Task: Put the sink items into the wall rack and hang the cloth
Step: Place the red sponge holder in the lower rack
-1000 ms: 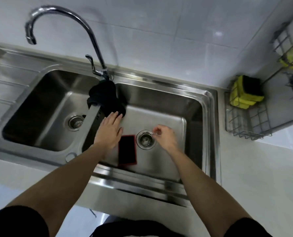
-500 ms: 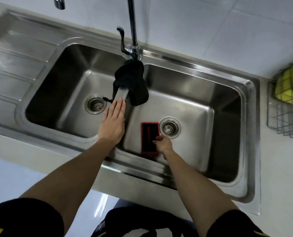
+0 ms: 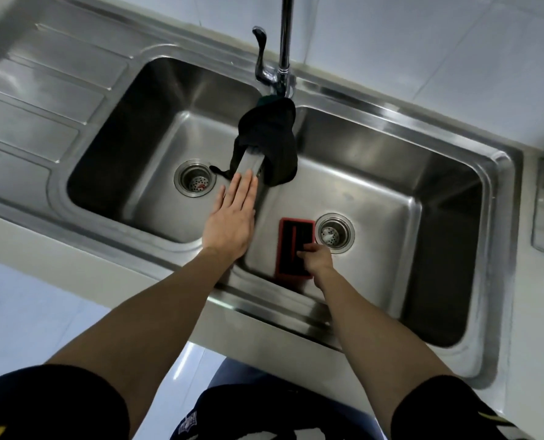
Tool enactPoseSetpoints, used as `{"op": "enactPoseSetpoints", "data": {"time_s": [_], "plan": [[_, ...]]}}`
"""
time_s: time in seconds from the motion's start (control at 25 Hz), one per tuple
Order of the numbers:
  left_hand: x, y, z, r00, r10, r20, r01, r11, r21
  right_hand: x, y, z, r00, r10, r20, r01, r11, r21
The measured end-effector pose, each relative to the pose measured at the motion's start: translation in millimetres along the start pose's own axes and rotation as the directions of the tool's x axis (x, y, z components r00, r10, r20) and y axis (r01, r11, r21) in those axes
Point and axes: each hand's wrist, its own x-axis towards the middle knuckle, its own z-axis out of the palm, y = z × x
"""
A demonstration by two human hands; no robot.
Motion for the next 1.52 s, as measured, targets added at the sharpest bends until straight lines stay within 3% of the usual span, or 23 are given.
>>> {"op": "enactPoseSetpoints", "data": {"time_s": [0.36,0.48,0.76,0.96,1.12,1.36,1.52], "plan": [[-1,0,-5,0.999,0.015,0.035,-0.015,1.0,0.008,-39,-15,-49,0.995,-0.097,-0.027,0.101,0.972,0.213],[0,-1,-11,0.999,0.024,0.048,-0.021,0.998,-0.067,-56,-26,-77,0.984,-0.162,-0.076,0.178,0.94,0.292],[27,87,-28,0.986,0.16,-0.056,-0.168,0.965,-0.203,-86,-36,-181,0.947,-0.227,-0.228,0.31,0.835,0.455],[45,209,-37,0.94,0.328,-0.091,-0.34,0.905,-0.255,-107,-32,-295,0.844,-0.354,-0.403,0.507,0.771,0.386],[51,316,-46,0.898,0.425,-0.11,-0.436,0.835,-0.335,-114,-29,-391,0.779,-0.394,-0.488,0.572,0.765,0.296],[56,430,-52,0.887,0.455,-0.073,-0.432,0.767,-0.474,-107,-24,-477,0.743,-0.418,-0.523,0.477,0.879,-0.025],[62,474,-46,0.881,0.471,-0.043,-0.423,0.742,-0.52,-93,-27,-496,0.75,-0.461,-0.474,0.405,0.887,-0.222]]}}
